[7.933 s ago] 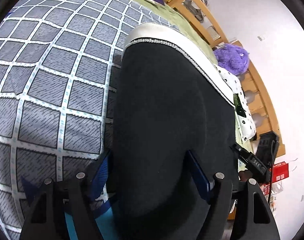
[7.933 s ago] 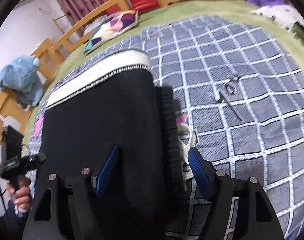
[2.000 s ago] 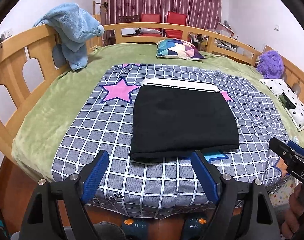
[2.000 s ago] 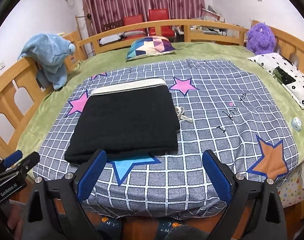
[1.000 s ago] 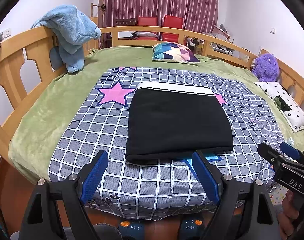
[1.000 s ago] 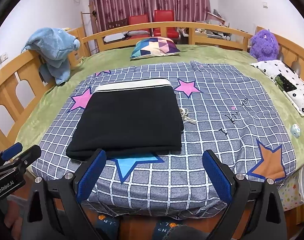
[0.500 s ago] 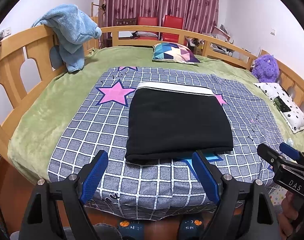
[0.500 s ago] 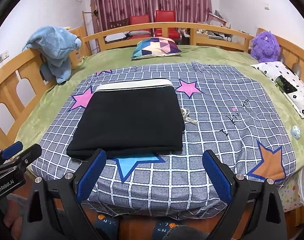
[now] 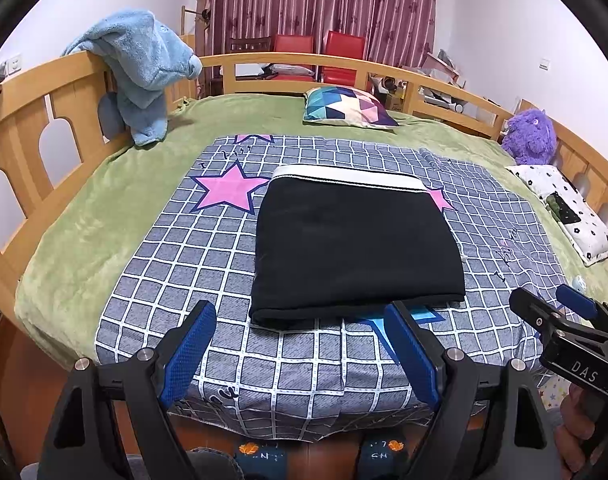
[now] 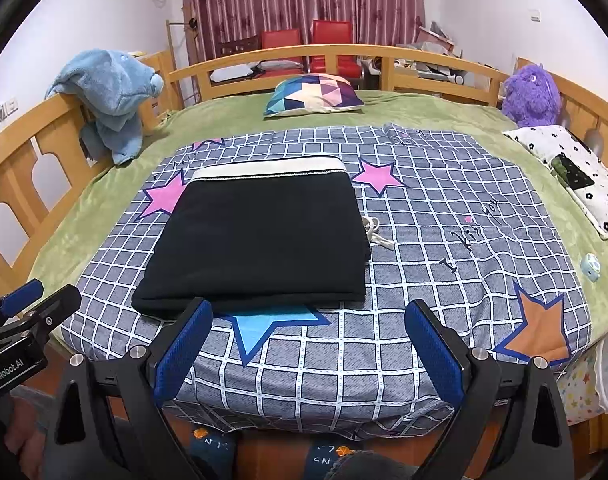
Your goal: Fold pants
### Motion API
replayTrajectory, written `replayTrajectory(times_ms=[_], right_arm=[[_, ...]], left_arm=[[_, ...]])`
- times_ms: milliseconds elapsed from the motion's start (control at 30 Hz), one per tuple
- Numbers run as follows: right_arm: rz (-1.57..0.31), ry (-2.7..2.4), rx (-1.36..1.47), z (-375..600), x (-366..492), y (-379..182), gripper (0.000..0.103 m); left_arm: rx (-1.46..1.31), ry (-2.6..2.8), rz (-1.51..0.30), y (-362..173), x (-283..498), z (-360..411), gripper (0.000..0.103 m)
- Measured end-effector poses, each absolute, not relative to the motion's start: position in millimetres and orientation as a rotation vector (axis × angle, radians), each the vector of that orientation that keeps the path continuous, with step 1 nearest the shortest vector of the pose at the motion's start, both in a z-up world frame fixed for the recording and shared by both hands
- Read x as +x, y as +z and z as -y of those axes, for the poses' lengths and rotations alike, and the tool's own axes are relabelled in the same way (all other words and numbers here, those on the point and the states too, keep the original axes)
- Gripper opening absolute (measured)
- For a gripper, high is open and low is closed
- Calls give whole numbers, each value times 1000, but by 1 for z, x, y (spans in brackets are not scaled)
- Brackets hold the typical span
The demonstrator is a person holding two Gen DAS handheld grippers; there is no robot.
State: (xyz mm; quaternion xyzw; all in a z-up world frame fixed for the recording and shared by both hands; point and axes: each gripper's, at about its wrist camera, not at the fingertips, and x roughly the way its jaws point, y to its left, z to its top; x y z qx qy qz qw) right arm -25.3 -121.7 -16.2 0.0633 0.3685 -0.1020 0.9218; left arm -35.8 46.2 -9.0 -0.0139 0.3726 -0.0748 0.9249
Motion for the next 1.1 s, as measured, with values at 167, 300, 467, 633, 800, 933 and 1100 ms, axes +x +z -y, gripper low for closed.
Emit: replayTrajectory(times_ms=[167, 300, 467, 633, 800, 933, 1100], right_arm=[[-756, -210, 132, 122, -25, -16, 96], [-753, -212, 133, 123, -25, -16, 96], [-751, -212, 135, 124, -25, -16, 96], [-752, -213, 137, 124, -25, -15, 96], [-753, -214, 136, 124, -25, -15, 96], [-750, -211, 138, 124, -24, -15, 96], [-751, -211, 136, 125, -25, -15, 96]], left_arm=[[-27, -157, -760, -9, -35, -48, 85], [-29, -157, -761, -9, -36, -48, 85], [-27, -157, -759, -9, -36, -47, 85], [-28, -158, -759, -9, -36, -48, 86], [-28, -161, -758, -9, -36, -48, 86], [-30, -163, -756, -8, -36, -48, 86], [-25, -171, -746, -7, -37, -46, 86]])
